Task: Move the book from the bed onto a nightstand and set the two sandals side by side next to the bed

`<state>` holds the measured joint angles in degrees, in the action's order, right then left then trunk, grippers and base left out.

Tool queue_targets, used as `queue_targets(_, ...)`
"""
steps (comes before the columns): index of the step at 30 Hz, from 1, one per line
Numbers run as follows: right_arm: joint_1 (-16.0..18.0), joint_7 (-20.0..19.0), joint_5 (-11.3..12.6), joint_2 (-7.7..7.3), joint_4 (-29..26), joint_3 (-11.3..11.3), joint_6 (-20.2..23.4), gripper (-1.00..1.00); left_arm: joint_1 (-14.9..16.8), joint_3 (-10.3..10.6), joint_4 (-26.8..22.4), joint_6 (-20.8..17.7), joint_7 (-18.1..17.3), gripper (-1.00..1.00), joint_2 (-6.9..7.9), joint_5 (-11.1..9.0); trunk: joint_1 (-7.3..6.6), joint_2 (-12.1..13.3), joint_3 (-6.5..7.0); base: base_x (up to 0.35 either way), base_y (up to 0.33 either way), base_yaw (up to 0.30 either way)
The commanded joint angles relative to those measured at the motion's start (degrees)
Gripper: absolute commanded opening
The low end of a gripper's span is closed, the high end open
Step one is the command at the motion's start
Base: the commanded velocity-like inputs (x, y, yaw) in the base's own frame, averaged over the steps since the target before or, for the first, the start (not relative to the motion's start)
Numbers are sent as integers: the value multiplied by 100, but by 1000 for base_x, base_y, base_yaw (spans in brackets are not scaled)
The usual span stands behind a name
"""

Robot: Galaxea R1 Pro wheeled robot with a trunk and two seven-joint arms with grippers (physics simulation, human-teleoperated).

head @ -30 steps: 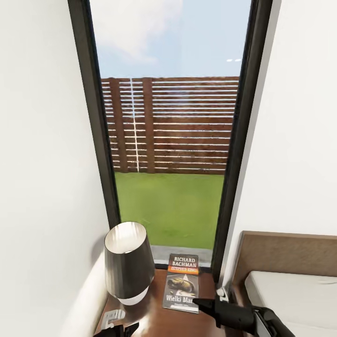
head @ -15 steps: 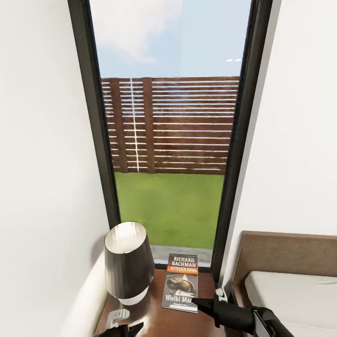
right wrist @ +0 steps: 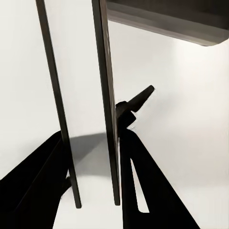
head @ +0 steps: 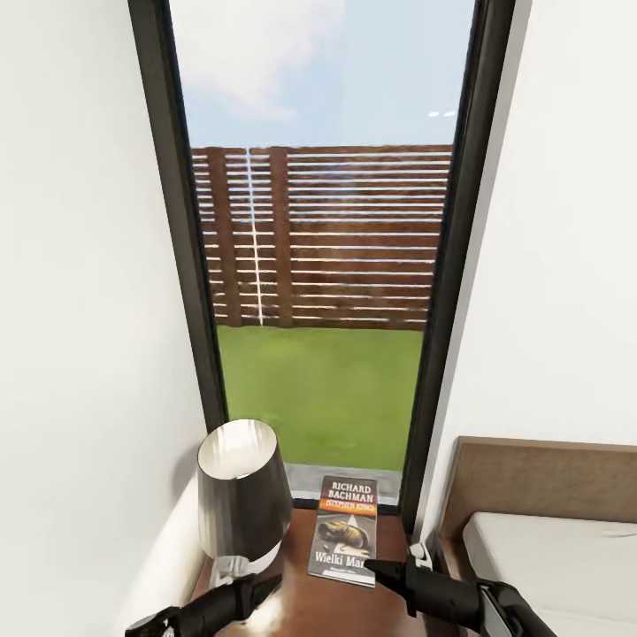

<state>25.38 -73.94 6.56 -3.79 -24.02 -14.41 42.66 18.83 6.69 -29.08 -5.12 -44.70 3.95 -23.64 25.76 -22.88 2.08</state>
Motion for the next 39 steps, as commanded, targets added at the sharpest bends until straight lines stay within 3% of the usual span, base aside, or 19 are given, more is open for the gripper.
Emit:
queue_targets(1, 2, -6, 12, 1, 2, -12, 41, -100, 2, 27, -60, -75, -26, 100, 16, -56, 2, -4, -3, 0, 0, 0)
queue_targets(12, 2, -6, 12, 1, 2, -16, 41, -100, 15, 43, -1504, -1388, -147, 100, 60, -35, 2, -4, -3, 0, 0, 0)
queue_targets(14, 2, -6, 12, 1, 2, -16, 41, -100, 17, 49, -1780, -1545, -380, 100, 61, -29, 2, -4, -3, 0, 0, 0)
queue_targets(20, 2, -6, 12, 1, 2, -17, 41, -100, 40, 51, -1914, -1782, -908, 100, 62, 32, 2, -4, -3, 0, 0, 0)
queue_targets(24, 2, -6, 12, 0, 2, -18, 41, -100, 57, 51, -1942, -1868, -1461, 100, 57, 325, 2, -4, -3, 0, 0, 0)
queue_targets(25, 2, -6, 12, 0, 2, -18, 41, -100, 65, 51, -1952, -1893, -1899, 100, 48, 643, 2, -4, -3, 0, 0, 0)
queue_targets(28, 2, -6, 12, 1, 2, -18, 41, -100, 67, 51, -1970, -1900, -2194, 100, 46, 782, 2, -4, -3, 0, 0, 0)
queue_targets(33, 2, -6, 12, 0, 2, -18, 41, -100, 68, 51, -2094, -1909, -2490, 100, 47, 865, 90, -165, -74, 0, 0, 0)
queue_targets(39, 2, -6, 12, -1, 2, -18, 41, -100, 68, 51, -2141, -1918, -2560, 100, 50, 878, 222, -405, -182, 0, 0, 0)
